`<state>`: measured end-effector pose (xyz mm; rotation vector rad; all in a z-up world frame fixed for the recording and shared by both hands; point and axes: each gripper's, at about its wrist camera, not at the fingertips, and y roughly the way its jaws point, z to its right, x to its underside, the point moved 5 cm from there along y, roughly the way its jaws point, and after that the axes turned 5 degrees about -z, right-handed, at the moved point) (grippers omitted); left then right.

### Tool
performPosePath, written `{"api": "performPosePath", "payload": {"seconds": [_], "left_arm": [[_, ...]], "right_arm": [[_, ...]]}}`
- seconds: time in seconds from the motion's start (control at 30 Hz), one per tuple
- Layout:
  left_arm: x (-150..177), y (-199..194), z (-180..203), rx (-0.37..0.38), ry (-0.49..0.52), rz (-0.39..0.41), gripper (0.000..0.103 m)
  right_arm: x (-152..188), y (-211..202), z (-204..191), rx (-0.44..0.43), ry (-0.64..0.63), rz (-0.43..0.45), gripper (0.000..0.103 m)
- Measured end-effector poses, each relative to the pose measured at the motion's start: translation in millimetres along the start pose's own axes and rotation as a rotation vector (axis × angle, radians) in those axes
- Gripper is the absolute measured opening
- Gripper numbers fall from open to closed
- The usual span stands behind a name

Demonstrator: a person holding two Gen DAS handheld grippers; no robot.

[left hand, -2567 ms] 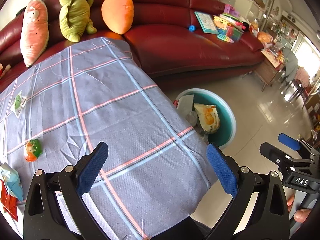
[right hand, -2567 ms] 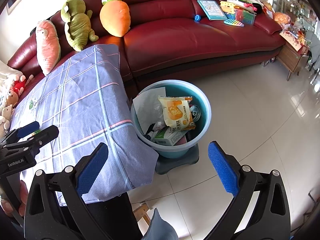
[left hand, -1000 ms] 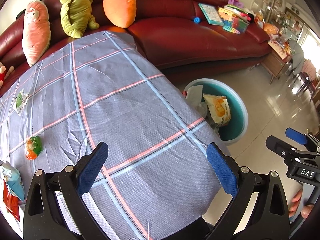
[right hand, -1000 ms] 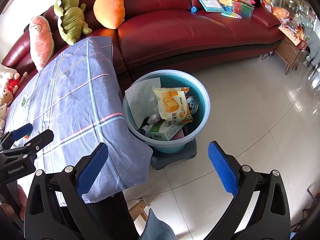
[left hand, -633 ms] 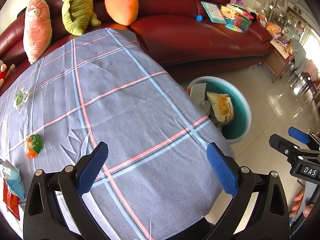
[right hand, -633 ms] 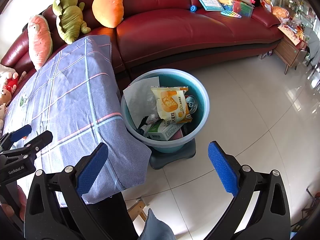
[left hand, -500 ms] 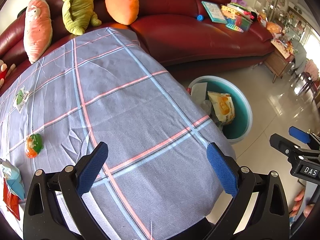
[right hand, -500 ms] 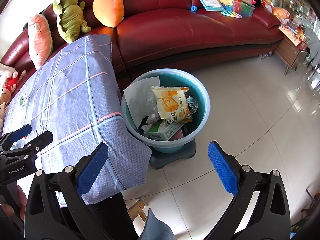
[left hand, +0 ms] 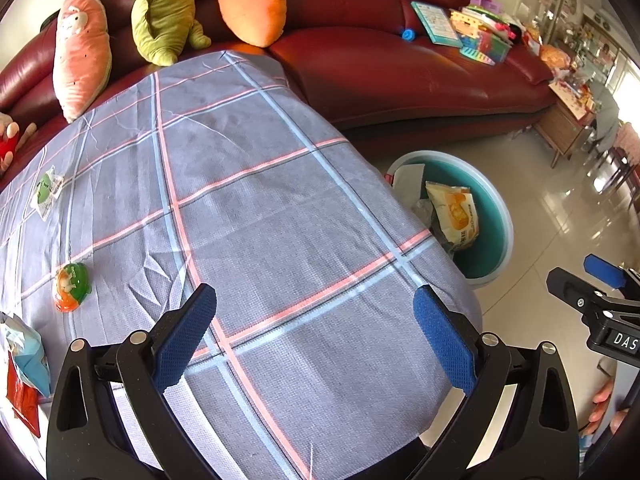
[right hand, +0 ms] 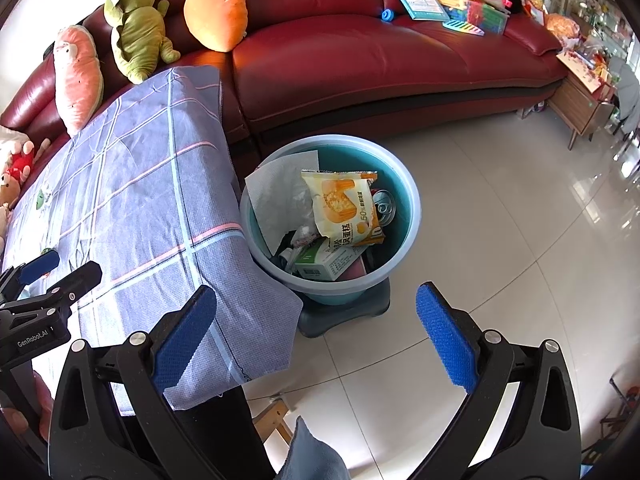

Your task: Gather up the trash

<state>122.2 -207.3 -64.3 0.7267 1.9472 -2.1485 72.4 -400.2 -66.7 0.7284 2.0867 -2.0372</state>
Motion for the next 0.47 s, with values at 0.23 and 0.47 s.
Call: {"api": "performPosePath", "payload": {"seconds": [0.23,0.47], "left_arm": [[1,0,-3,-0.01,-0.004,0.0,0.099],[3,8,-13,0.007,-0.053,-0.039,0.099]], "right_arm": [[-1,1,-2,0.008,-0.005,0.0,0.096],[0,2,-3,0.016,-0.007,-0.001,0.096]]}}
